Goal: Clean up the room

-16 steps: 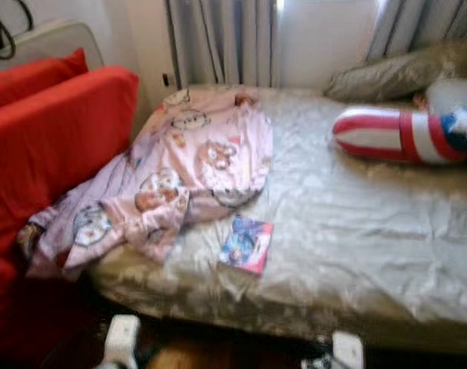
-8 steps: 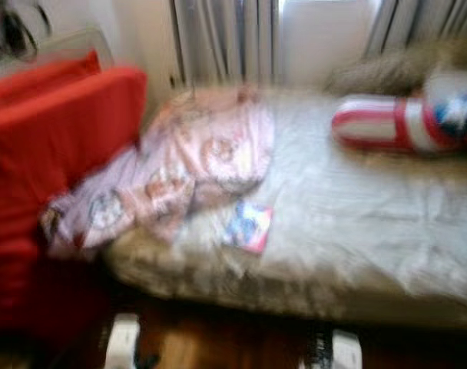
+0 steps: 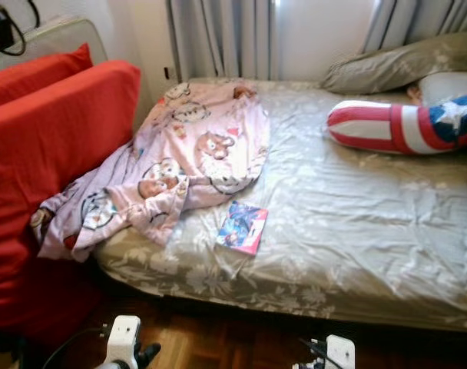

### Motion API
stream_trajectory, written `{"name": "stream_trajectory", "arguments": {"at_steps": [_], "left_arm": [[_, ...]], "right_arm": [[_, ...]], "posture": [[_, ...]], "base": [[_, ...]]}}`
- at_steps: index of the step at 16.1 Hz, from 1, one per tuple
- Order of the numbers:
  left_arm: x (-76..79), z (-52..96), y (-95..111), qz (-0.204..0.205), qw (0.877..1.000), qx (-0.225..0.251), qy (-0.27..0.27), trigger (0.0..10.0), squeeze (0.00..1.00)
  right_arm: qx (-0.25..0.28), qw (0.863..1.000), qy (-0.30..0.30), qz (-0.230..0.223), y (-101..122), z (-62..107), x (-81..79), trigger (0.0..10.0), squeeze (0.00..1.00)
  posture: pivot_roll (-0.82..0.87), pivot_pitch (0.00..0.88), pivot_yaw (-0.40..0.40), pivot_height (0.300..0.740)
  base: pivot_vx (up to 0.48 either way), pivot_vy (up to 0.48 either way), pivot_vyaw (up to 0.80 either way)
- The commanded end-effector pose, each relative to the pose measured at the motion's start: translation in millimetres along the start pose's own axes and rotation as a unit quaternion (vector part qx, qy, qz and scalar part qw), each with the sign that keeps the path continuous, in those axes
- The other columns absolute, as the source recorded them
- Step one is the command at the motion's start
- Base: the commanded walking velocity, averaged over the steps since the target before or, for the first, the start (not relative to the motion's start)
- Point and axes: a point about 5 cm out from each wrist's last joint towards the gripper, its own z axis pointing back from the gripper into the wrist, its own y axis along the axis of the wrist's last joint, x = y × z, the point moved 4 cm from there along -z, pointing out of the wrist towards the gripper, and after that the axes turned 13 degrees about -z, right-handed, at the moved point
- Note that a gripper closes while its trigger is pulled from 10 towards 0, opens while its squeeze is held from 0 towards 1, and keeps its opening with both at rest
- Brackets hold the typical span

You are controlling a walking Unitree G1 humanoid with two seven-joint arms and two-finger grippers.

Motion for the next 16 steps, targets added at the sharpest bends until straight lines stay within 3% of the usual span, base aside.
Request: {"name": "stream_trajectory", "arguments": {"at_steps": [1, 6, 11, 16], "left_arm": [[-0.4, 0.8, -3.7, -0.002, 1.0, -0.008, 0.0, 10.0, 0.0], [0.0, 0.4, -2.8, 0.0, 1.0, -0.007, 0.001, 10.0, 0.0], [-0.6, 0.6, -3.7, 0.002, 1.0, -0.009, 0.005, 10.0, 0.0], [1.0, 1.0, -6.2, 0.001, 1.0, -0.012, 0.003, 10.0, 0.0]], "right_arm": [[-0.003, 1.0, 0.004, 0.003, -1.3, -0.1, -1.7, 10.0, 0.0], [-0.006, 1.0, -0.007, 0.02, -2.4, 3.8, 16.3, 10.0, 0.0], [-0.013, 1.0, -0.002, 0.028, -5.5, 1.3, 3.4, 10.0, 0.0], [-0.021, 0.999, 0.003, 0.034, -10.9, 2.0, 1.7, 10.0, 0.0]], "posture": [[0.0, 0.0, 0.002, 0.74], [0.0, 0.0, -0.005, 0.74], [0.0, 0.0, -0.007, 0.74], [0.0, 0.0, -0.008, 0.74]], "base": [[0.0, 0.0, 0.0], [0.0, 0.0, 0.0], [0.0, 0.0, 0.8], [0.0, 0.0, 0.8]]}}
